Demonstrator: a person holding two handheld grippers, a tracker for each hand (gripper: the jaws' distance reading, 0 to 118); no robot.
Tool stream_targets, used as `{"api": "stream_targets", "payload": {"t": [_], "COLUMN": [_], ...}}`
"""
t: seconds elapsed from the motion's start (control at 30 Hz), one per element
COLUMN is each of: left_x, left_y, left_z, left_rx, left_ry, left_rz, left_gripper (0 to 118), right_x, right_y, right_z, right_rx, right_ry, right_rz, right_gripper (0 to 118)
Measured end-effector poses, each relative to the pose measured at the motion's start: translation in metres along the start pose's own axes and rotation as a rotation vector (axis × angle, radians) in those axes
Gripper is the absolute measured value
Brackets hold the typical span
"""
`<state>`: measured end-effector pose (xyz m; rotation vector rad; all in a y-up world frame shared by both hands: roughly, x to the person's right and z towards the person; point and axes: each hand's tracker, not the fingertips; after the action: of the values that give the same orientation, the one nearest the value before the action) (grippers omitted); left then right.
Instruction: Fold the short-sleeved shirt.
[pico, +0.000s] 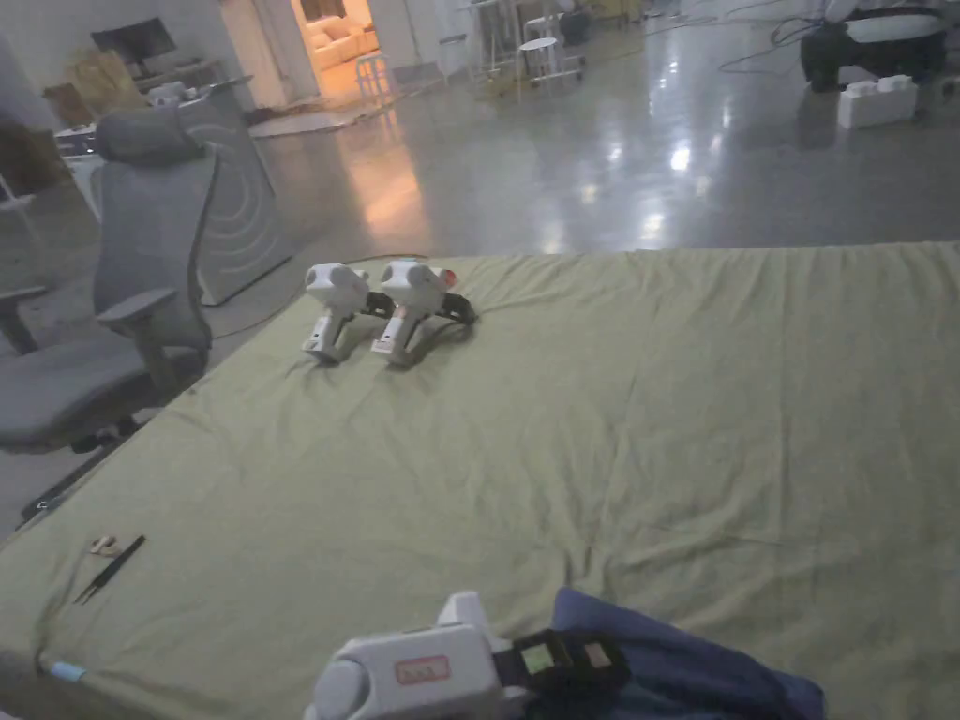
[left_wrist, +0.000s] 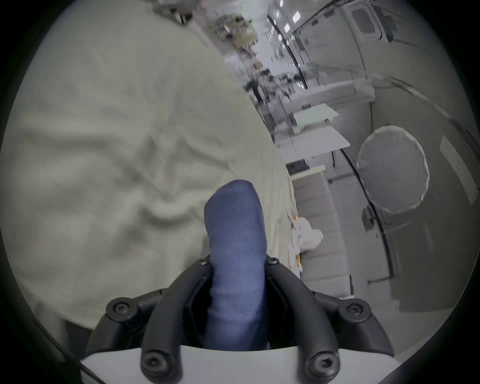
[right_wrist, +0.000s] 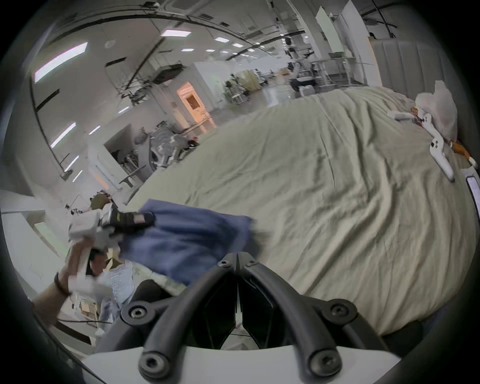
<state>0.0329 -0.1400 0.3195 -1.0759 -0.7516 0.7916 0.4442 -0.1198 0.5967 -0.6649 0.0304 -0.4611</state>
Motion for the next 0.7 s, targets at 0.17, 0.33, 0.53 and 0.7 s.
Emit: {"api": "stream_targets", "payload": {"t": [0.17,0.33,0.53,0.7], "left_x": [-0.027,-0.079,-0.109,-0.097], "left_y": [0.091,0.143,0.157,0.155], "left_z": [0.121,0.117,0.086,0.126], "left_rx": [0.274,0.240,0.274,0.431], "left_ry": [0.383,0.492,0.770,0.798], "left_rz": [-0.046,0.064,-0.022,-0.025], "left_gripper": [23,29,99,95], "right_x": [0.016,0.026,0.016,0.029], "right_y": [-0.013,-0.024,-0.020,-0.017], "right_z": [-0.008,-0.036,-0.036,-0.020], "right_rx": [-0.038,-0.089,-0.129,-0.090], "right_ry": [-0.061,-0.005,-0.045,-0.094], "right_rz": [-0.111,-0.252,-0.125,-0.115], "right_gripper": [0,0,0,0]}}
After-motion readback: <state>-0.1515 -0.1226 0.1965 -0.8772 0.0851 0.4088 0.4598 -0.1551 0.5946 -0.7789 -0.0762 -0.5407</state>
